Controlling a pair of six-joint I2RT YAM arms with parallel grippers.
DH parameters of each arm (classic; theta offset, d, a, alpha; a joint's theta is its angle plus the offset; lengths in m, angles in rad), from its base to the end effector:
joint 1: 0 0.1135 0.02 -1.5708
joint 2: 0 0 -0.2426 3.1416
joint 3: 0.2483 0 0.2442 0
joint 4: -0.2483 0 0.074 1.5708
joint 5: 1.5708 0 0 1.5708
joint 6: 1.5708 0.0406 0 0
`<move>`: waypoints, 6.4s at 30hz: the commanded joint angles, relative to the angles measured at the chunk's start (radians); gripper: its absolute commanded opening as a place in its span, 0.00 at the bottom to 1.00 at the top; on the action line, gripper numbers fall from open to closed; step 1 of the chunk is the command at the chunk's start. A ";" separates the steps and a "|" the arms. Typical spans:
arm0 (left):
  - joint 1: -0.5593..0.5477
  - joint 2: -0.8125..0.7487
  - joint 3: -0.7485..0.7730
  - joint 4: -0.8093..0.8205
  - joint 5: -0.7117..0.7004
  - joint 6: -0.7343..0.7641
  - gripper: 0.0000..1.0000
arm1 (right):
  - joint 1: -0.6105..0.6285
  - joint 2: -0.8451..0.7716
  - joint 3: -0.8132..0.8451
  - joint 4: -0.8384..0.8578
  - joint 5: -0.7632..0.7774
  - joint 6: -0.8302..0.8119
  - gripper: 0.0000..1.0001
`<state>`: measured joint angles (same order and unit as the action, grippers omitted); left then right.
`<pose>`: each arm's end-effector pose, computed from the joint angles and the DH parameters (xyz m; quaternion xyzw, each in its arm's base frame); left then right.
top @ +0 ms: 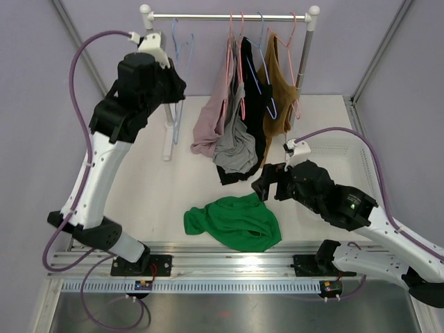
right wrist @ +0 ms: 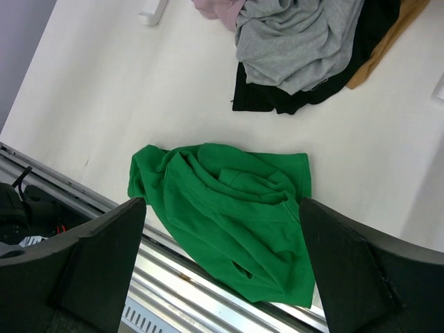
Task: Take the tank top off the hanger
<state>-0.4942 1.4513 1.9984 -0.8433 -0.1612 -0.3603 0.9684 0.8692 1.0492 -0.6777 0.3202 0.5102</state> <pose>0.2418 -0.1229 0.4955 0.0058 0.8025 -0.1869 0.5666 0.1150 0.1447 0.3465 -0.1133 0.8448 0.2388 0.4652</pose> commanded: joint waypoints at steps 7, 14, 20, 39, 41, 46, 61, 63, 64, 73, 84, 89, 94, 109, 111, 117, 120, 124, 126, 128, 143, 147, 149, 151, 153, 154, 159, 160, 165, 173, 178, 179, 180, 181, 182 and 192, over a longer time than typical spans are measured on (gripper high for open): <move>0.155 0.302 0.378 0.033 0.155 0.083 0.00 | 0.003 -0.053 -0.021 -0.031 0.030 -0.004 0.99; 0.223 0.423 0.459 0.176 0.232 0.107 0.00 | 0.003 -0.049 -0.038 -0.023 -0.003 0.010 1.00; 0.253 0.520 0.490 0.220 0.224 0.098 0.00 | 0.003 -0.059 -0.064 0.004 -0.039 0.027 1.00; 0.256 0.384 0.396 0.118 0.206 0.061 0.66 | 0.003 0.168 -0.058 0.099 -0.202 -0.070 0.99; 0.256 0.316 0.364 0.115 0.204 0.057 0.98 | 0.003 0.236 -0.049 0.115 -0.233 -0.085 1.00; 0.255 0.147 0.257 0.061 0.166 0.032 0.99 | 0.021 0.396 -0.005 0.109 -0.202 -0.099 0.99; 0.230 -0.540 -0.551 0.125 0.077 -0.103 0.99 | 0.112 0.823 0.032 0.135 -0.162 -0.067 1.00; 0.229 -0.568 -0.576 0.096 0.084 -0.089 0.99 | 0.121 0.864 0.023 0.155 -0.170 -0.064 0.88; 0.227 -0.594 -0.593 0.084 0.088 -0.083 0.99 | 0.124 0.872 0.020 0.164 -0.174 -0.064 0.80; 0.227 -0.785 -0.771 0.050 -0.006 0.073 0.99 | 0.154 0.671 0.060 0.106 -0.112 -0.108 0.00; 0.227 -0.924 -1.029 0.150 -0.204 0.113 0.99 | 0.136 0.392 0.507 -0.402 0.377 -0.113 0.00; 0.229 -0.927 -1.033 0.156 -0.190 0.115 0.99 | 0.055 0.398 0.782 -0.627 0.560 -0.119 0.00; 0.229 -0.930 -1.012 0.139 -0.195 0.112 0.99 | -0.230 0.352 0.792 -0.596 0.551 -0.225 0.00; 0.227 -0.746 -0.722 0.098 0.106 0.035 0.99 | -0.804 0.520 0.319 -0.230 0.144 -0.167 0.64; 0.226 -0.672 -0.624 0.095 0.205 0.015 0.99 | -0.806 0.542 0.313 -0.255 0.190 -0.144 0.91; 0.052 -0.411 -0.361 0.084 0.062 -0.003 0.99 | -0.806 0.409 0.350 -0.269 0.237 -0.136 1.00; -0.019 -0.242 -0.189 0.059 0.000 0.018 0.99 | -0.806 0.271 0.330 -0.214 0.055 -0.170 0.99; -0.041 -0.071 -0.049 0.096 0.017 0.046 0.99 | -0.807 0.075 0.258 -0.106 -0.245 -0.171 0.99; -0.050 -0.016 -0.009 0.145 0.035 0.069 0.99 | -0.806 0.025 0.206 -0.077 -0.387 -0.133 1.00; -0.053 0.050 0.025 0.218 0.045 0.095 0.99 | -0.806 -0.038 0.142 -0.027 -0.472 -0.108 0.99; -0.056 0.495 0.373 0.372 0.023 0.230 0.79 | -0.804 -0.173 0.055 -0.054 -0.730 -0.067 0.91; -0.056 0.543 0.388 0.401 -0.021 0.248 0.60 | -0.806 -0.187 0.061 -0.075 -0.728 -0.084 0.91; -0.056 0.563 0.401 0.415 -0.043 0.254 0.51 | -0.806 -0.194 0.064 -0.082 -0.731 -0.088 0.90; -0.056 0.584 0.424 0.414 -0.047 0.259 0.39 | -0.806 -0.199 0.066 -0.088 -0.728 -0.094 0.90; -0.056 0.596 0.438 0.408 -0.047 0.264 0.37 | -0.806 -0.202 0.067 -0.094 -0.727 -0.104 0.90; -0.056 0.606 0.441 0.405 -0.050 0.268 0.39 | -0.806 -0.203 0.067 -0.094 -0.722 -0.107 0.90; -0.056 0.626 0.442 0.392 -0.070 0.282 0.35 | -0.804 -0.202 0.066 -0.092 -0.721 -0.119 0.90; -0.056 0.635 0.444 0.389 -0.073 0.284 0.33 | -0.804 -0.202 0.066 -0.091 -0.722 -0.119 0.89; -0.056 0.647 0.448 0.378 -0.063 0.281 0.29 | -0.806 -0.199 0.064 -0.086 -0.724 -0.121 0.89; -0.056 0.661 0.453 0.369 -0.069 0.281 0.11 | -0.806 -0.199 0.066 -0.085 -0.722 -0.125 0.89; -0.056 0.621 0.454 0.383 -0.106 0.268 0.00 | -0.806 -0.196 0.074 -0.088 -0.722 -0.128 0.89; -0.056 0.609 0.453 0.386 -0.112 0.267 0.00 | -0.806 -0.194 0.077 -0.092 -0.722 -0.131 0.89; -0.056 0.589 0.454 0.394 -0.118 0.268 0.00 | -0.806 -0.194 0.080 -0.092 -0.722 -0.130 0.89; -0.056 0.575 0.458 0.397 -0.129 0.267 0.00 | -0.804 -0.194 0.081 -0.094 -0.722 -0.130 0.89; -0.056 0.563 0.458 0.404 -0.138 0.265 0.00 | -0.806 -0.194 0.084 -0.094 -0.722 -0.133 0.89; -0.056 0.422 0.438 0.366 -0.196 0.284 0.00 | -0.806 -0.185 0.103 -0.089 -0.731 -0.128 0.88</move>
<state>-0.5465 1.9953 2.4046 -0.5461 -0.3149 -0.0864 0.1654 0.6754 1.1076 -0.7837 -0.3866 0.3965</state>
